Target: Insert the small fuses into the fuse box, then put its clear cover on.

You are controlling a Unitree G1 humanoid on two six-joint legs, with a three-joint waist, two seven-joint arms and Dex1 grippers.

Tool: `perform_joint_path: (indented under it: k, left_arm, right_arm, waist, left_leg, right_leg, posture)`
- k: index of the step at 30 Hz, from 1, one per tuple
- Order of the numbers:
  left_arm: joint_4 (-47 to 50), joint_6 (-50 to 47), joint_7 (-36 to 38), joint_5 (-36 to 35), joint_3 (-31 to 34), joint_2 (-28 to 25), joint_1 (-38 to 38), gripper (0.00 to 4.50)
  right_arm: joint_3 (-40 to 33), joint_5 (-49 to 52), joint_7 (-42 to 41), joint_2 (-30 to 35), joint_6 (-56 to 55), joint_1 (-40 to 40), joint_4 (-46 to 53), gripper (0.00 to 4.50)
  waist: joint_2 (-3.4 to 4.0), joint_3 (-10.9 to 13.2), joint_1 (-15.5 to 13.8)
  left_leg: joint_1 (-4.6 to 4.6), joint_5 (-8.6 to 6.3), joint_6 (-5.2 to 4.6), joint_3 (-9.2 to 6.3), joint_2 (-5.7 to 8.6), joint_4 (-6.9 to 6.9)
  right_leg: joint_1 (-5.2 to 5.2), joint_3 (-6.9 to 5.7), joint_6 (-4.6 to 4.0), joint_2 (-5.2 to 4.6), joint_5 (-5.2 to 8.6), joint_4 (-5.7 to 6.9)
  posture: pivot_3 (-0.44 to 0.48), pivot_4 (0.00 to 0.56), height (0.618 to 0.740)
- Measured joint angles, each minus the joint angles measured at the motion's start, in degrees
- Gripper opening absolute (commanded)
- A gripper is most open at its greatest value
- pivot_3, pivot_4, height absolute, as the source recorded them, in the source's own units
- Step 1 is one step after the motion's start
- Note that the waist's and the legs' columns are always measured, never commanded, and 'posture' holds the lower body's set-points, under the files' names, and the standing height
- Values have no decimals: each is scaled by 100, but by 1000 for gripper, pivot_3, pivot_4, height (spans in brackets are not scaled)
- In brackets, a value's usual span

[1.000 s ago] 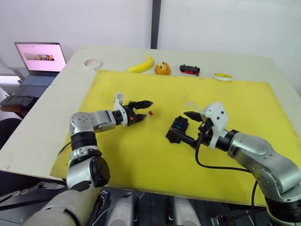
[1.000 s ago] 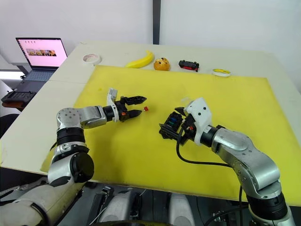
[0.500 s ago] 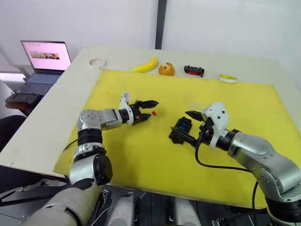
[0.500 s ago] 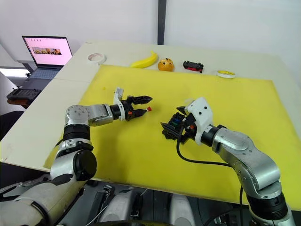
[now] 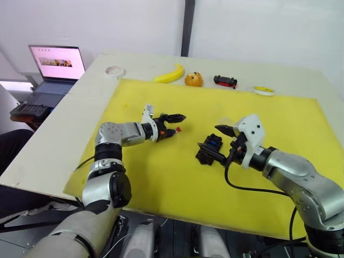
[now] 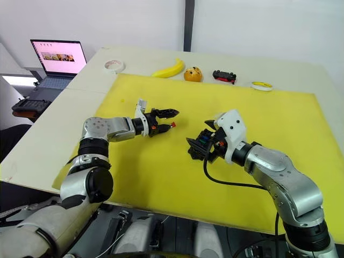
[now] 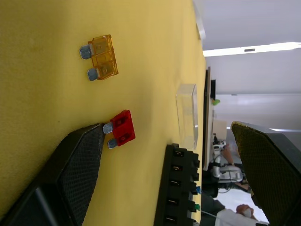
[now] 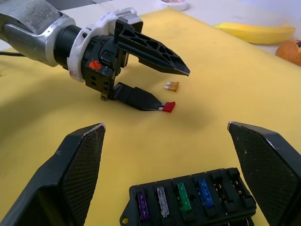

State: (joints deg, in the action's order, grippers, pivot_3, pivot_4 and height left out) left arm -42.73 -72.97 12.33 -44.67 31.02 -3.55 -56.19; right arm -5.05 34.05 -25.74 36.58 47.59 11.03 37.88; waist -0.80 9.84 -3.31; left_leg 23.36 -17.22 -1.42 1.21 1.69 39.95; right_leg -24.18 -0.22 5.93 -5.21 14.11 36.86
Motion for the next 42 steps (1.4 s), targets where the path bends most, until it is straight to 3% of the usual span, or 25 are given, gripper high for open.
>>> perform_joint_path:
  k: [11,15,42]
  left_arm:
    - [-119,83,178,108,-106,30,-60,4500]
    - [-144,127,219,207,-116,52,-42,3140]
    - [-264,247,506,421,-275,80,-49,3140]
  right_arm:
    - [8,-15,23,-3,0,2,0,4432]
    - [9,-16,62,-4,0,1,0,4500]
    - [23,-199,35,9,-4,-158,0,4500]
  waist:
    - [0,0,-41]
    - [1,0,-36]
    - [1,-1,-36]
  left_leg:
    - [0,-2,-3,-10,1,0]
    - [1,-2,-4,-14,1,-1]
    - [1,-7,-10,-13,3,-3]
  right_leg:
    - [23,-9,1,0,-1,-35]
    - [34,-12,26,1,-16,-62]
    - [40,-13,27,-22,-17,-75]
  posture:
    - [0,150,740]
    - [0,150,740]
    - [0,150,740]
